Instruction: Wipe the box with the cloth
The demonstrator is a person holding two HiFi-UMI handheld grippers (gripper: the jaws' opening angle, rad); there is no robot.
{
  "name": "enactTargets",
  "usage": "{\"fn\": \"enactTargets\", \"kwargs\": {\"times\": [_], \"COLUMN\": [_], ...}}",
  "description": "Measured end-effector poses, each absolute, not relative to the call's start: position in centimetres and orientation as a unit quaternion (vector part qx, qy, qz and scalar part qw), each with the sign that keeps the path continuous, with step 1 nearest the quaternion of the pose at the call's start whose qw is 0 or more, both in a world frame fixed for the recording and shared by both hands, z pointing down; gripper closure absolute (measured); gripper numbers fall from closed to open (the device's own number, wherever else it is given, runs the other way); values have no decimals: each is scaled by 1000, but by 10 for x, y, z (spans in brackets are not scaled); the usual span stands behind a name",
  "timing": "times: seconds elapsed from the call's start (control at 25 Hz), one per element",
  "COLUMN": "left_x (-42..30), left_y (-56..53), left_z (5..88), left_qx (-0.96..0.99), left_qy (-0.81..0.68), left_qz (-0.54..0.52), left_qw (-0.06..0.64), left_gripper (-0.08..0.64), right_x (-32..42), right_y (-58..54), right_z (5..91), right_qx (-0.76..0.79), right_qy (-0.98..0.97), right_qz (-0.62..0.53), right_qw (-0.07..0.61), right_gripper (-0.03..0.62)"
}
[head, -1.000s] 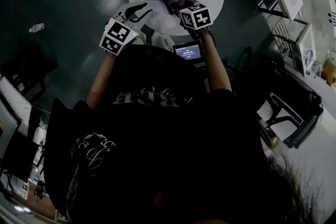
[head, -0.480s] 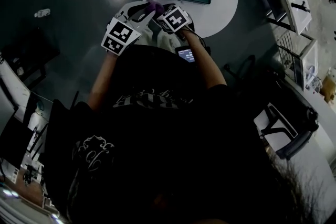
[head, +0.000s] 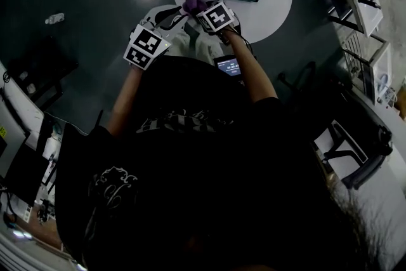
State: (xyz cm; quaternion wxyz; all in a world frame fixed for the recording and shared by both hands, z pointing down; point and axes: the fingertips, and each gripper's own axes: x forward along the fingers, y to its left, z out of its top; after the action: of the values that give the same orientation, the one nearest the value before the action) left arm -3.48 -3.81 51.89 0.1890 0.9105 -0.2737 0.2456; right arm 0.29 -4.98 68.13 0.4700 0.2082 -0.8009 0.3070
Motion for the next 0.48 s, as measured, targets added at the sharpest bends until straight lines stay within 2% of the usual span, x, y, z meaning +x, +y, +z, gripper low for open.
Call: {"fn": "enactTargets", "kwargs": {"times": [0.48], "left_x": [16], "left_y": [-49], "left_z": [509], "left_qx": [932], "left_qy": [-216], "left_qz": [246], "left_qw": [157], "left_gripper": [460], "right_x": [95], "right_y": [-49], "right_z": [673], "right_qx": [264], "right_qy": [-776], "right_qz": [317], "right_qw": [478], "right_gripper": [485]}}
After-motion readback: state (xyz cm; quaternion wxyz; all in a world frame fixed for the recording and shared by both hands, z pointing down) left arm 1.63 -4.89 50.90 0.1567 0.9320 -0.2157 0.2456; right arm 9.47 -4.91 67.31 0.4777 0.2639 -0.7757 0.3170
